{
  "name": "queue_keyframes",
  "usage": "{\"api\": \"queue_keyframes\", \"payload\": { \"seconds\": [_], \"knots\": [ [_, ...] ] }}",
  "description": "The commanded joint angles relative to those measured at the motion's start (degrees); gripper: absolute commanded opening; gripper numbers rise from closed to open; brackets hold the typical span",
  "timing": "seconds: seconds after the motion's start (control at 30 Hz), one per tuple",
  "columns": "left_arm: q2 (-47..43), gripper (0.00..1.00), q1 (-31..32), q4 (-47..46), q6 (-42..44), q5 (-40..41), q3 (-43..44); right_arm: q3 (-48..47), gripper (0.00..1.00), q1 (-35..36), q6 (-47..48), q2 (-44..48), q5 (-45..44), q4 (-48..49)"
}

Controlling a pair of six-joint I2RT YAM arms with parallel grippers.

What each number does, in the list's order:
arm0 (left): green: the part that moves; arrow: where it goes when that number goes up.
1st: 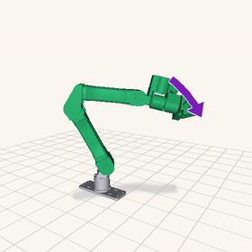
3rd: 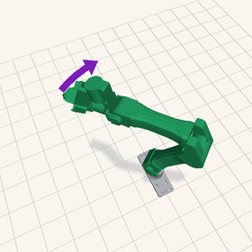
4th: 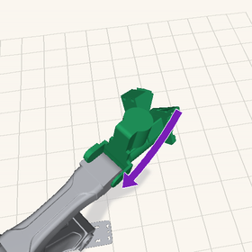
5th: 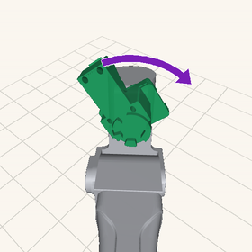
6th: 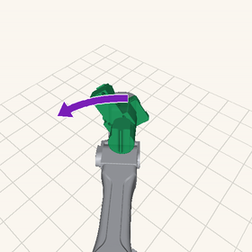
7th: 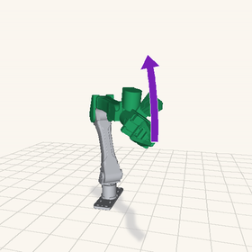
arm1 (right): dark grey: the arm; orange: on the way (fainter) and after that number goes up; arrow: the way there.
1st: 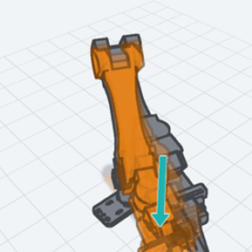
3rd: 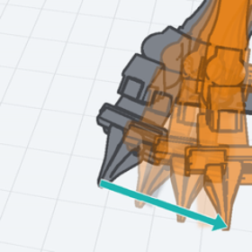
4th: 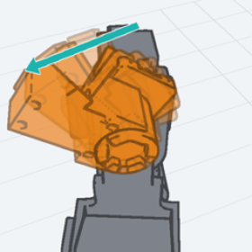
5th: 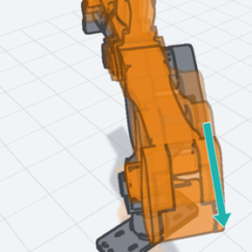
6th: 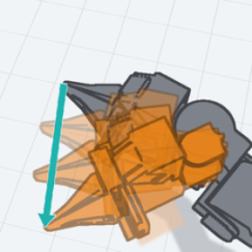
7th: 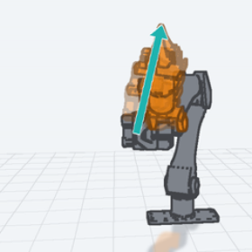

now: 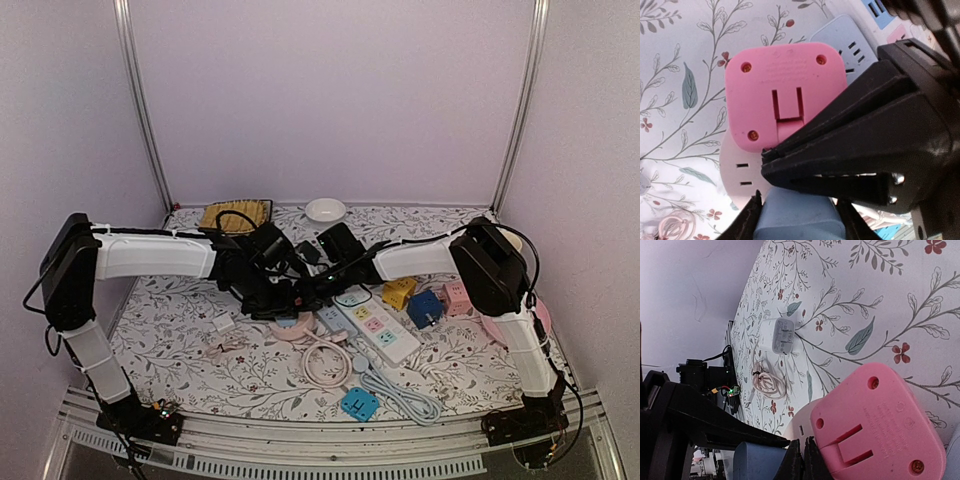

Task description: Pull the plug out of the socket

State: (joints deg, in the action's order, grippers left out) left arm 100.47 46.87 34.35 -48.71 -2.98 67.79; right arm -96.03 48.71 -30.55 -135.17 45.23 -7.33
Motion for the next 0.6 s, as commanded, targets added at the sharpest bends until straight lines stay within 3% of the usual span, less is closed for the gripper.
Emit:
{"api": "queue_keyframes", "payload": {
  "seconds": [0.0, 0.13, 0.37, 0.57],
  "knots": [
    [-2.63, 0.19, -2.81, -4.33, -1.0, 0.53, -0.36, 3.6, 0.07, 0.25, 0.81, -3.97, -8.28, -12.38],
    [-2.47, 0.19, -2.54, -1.91, 0.23, 2.33, 1.23, 3.57, 0.07, 0.19, 1.13, -4.3, -8.83, -13.09],
    [-0.86, 0.18, 2.59, 7.3, 4.51, 15.8, 7.86, 2.25, 0.07, 0.21, 1.74, -4.94, -9.14, -14.31],
    [1.6, 0.18, 5.5, 9.31, 4.3, 18.79, 10.48, 0.8, 0.07, 0.18, 2.22, -5.66, -9.52, -15.5]
  ]
}}
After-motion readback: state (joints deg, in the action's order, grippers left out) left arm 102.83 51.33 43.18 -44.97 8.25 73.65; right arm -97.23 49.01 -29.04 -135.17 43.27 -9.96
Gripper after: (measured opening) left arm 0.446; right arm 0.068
